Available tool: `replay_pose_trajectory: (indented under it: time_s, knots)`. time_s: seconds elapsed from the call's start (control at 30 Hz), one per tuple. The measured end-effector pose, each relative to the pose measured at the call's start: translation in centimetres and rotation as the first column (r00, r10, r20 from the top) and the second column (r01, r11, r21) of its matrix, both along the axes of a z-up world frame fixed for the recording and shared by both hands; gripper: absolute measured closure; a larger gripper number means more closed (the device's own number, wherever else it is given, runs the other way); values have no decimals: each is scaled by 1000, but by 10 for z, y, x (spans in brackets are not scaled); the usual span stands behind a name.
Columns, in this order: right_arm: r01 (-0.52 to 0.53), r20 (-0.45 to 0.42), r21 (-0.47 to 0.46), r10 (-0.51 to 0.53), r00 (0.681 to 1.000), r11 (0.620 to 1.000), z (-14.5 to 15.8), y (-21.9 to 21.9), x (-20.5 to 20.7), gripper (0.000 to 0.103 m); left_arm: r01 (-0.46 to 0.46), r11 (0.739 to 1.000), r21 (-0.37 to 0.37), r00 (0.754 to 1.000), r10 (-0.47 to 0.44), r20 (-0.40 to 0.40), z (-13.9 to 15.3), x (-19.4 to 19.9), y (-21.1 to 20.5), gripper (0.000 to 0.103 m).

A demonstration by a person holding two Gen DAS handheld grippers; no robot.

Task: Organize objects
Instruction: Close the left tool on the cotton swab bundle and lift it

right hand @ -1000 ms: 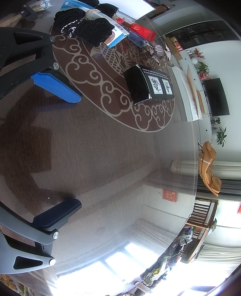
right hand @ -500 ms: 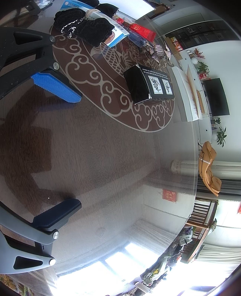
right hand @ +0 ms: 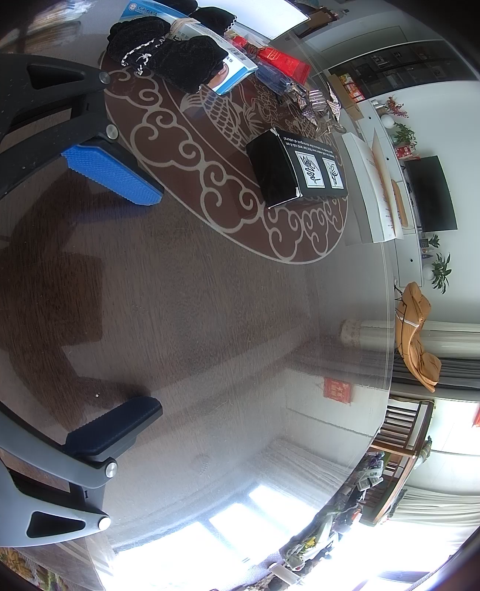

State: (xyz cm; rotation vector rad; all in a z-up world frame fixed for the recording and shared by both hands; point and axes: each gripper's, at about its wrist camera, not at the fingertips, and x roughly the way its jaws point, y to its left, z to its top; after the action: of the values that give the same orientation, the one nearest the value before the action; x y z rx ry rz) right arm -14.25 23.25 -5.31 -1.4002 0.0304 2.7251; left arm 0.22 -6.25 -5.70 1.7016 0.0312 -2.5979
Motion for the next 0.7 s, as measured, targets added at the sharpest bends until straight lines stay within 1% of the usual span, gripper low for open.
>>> replay_pose_trajectory:
  time_s: [0.03,0.07,0.1,0.23,0.3,0.37,0.43,0.57,0.6,0.7]
  knots:
    - [0,0,0,0,1000,1000,0,0,1,0,-4,1000,0,1000,4,23,-8,-2,3,0]
    - [0,0,0,0,1000,1000,0,0,0,0,-9,1000,-5,1000,9,-2,-9,0,5,0]
    - [0,0,0,0,1000,1000,0,0,0,0,-1,999,-33,1000,1,-13,-6,1,8,0]
    - [0,0,0,0,1000,1000,0,0,0,0,58,997,-54,997,-60,-45,6,-3,1,0]
    - [0,0,0,0,1000,1000,0,0,0,0,54,998,-44,998,-56,-41,11,-7,-15,0]
    - [0,0,0,0,1000,1000,0,0,1,0,20,1000,0,999,-20,-27,15,-10,-34,0]
    - [0,0,0,0,1000,1000,0,0,0,0,11,1000,-6,999,-11,-41,21,-9,-44,0]
    - [0,0,0,0,1000,1000,0,0,1,0,62,998,-12,993,-63,-100,34,7,-43,0]
    - [0,0,0,0,1000,1000,0,0,0,0,63,998,-12,993,-64,-97,37,13,-42,0]
    - [0,0,0,0,1000,1000,0,0,0,0,24,1000,-11,997,-25,-70,47,26,-40,0]
